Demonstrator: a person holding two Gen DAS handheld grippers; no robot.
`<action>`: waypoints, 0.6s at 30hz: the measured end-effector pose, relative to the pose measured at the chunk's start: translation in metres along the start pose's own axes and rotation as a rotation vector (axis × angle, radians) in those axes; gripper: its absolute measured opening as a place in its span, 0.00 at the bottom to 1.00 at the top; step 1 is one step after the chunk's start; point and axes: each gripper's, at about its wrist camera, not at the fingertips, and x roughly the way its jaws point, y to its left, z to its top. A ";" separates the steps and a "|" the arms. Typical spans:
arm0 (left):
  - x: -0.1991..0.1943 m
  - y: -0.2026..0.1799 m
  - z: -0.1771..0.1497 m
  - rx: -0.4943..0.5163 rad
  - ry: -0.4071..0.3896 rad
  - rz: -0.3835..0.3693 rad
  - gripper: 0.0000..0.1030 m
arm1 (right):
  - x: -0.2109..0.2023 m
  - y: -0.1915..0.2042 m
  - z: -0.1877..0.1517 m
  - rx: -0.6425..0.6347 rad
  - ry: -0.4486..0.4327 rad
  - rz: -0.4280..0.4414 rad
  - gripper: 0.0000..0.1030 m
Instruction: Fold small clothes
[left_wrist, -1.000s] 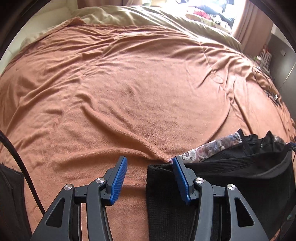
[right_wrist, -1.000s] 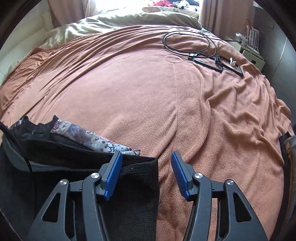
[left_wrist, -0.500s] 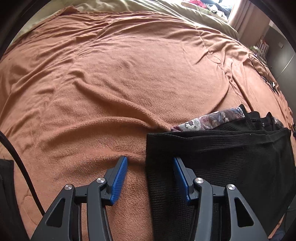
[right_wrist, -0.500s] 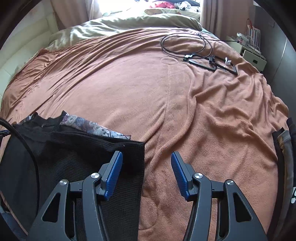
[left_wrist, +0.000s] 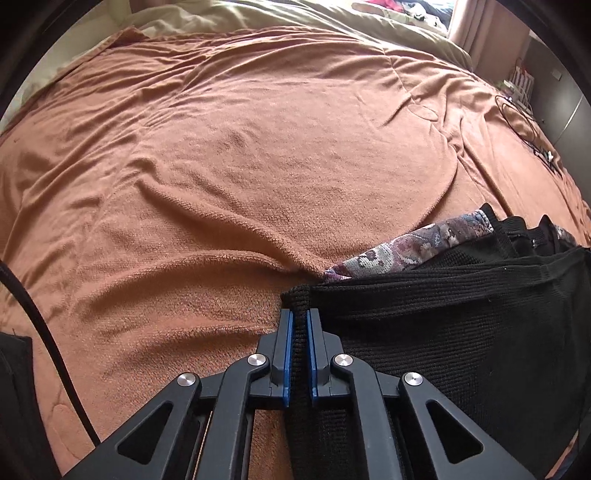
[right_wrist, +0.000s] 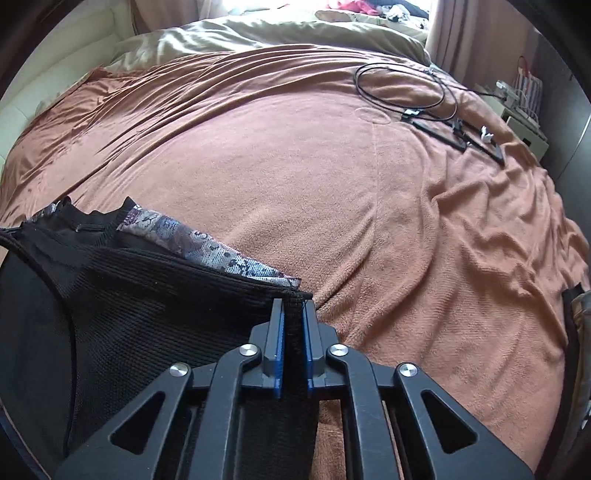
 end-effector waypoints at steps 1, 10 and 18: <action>-0.003 0.002 0.000 -0.016 -0.004 -0.003 0.07 | -0.005 0.001 -0.001 -0.003 -0.010 -0.015 0.03; -0.063 0.001 0.000 -0.006 -0.118 0.027 0.06 | -0.063 -0.001 -0.006 0.026 -0.122 -0.056 0.03; -0.105 -0.002 0.019 -0.025 -0.208 0.049 0.06 | -0.100 -0.002 -0.003 0.047 -0.204 -0.083 0.03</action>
